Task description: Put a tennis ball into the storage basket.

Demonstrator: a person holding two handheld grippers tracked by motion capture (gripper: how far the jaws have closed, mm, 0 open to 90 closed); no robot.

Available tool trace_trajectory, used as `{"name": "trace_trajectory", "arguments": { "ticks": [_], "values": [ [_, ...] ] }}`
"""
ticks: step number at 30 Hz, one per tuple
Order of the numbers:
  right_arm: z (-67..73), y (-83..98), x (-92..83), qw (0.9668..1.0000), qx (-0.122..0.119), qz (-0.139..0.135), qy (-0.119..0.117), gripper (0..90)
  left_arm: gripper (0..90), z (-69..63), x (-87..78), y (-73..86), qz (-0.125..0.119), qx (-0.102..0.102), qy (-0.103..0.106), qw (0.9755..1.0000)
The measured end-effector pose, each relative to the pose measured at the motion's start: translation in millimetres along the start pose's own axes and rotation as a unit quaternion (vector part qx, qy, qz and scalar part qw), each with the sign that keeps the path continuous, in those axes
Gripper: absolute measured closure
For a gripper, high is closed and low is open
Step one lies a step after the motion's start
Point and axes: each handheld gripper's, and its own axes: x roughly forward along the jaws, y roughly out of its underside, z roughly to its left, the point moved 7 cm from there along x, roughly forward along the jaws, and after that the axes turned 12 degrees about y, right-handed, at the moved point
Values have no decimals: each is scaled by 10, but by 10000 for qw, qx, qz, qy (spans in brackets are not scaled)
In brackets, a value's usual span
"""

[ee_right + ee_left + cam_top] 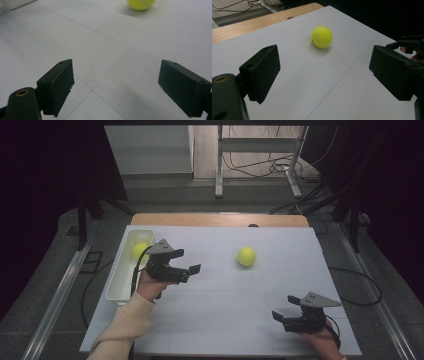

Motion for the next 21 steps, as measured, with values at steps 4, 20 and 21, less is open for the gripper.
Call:
{"name": "trace_trajectory", "arguments": {
  "ticks": [4,20,21],
  "values": [
    [5,-1,3,10000,-4,2,-10,134,106,-6,35,-3,29,18,-9,10000],
    [-6,-9,4,10000,-7,-33,-19,134,107,-28,258,-47,133,74,-3,9999],
    [-8,-9,4,10000,-2,-31,-19,134,107,-27,279,-52,143,83,-8,9999]
  ]
}}
